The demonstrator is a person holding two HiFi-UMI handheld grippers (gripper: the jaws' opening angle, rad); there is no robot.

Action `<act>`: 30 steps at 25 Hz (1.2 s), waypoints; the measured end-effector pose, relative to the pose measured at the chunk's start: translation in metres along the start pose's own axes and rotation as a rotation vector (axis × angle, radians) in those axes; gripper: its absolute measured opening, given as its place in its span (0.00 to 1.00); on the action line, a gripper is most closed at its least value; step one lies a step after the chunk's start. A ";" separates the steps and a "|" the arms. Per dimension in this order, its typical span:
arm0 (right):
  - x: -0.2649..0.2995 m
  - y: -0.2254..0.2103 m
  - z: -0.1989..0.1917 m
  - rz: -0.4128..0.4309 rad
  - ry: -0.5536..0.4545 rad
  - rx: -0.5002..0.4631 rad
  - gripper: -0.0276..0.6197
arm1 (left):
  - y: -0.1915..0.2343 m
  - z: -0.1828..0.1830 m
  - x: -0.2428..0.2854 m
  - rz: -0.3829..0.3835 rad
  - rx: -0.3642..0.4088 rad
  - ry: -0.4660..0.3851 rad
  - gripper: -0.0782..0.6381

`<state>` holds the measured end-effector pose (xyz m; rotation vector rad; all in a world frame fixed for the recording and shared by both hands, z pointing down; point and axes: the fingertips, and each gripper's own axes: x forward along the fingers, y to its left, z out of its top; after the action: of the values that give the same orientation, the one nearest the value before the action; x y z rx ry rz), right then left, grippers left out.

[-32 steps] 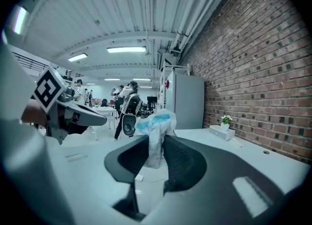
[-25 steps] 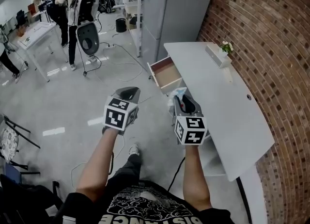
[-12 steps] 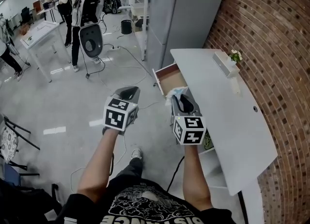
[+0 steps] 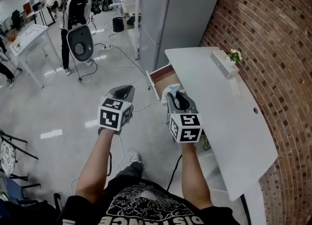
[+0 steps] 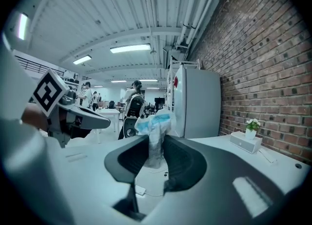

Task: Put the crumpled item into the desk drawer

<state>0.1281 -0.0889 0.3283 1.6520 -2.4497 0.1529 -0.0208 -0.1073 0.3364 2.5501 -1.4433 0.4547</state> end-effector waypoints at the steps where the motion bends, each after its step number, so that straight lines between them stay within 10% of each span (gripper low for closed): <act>1: 0.006 -0.004 0.002 -0.005 0.003 0.001 0.19 | 0.004 0.004 0.007 -0.005 0.000 -0.004 0.11; 30: 0.157 -0.063 0.005 -0.119 0.108 0.015 0.19 | 0.096 0.027 0.161 -0.127 -0.023 0.051 0.11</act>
<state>0.1285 -0.2562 0.3555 1.7416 -2.2707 0.2377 -0.0211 -0.2942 0.3667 2.5735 -1.2535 0.4762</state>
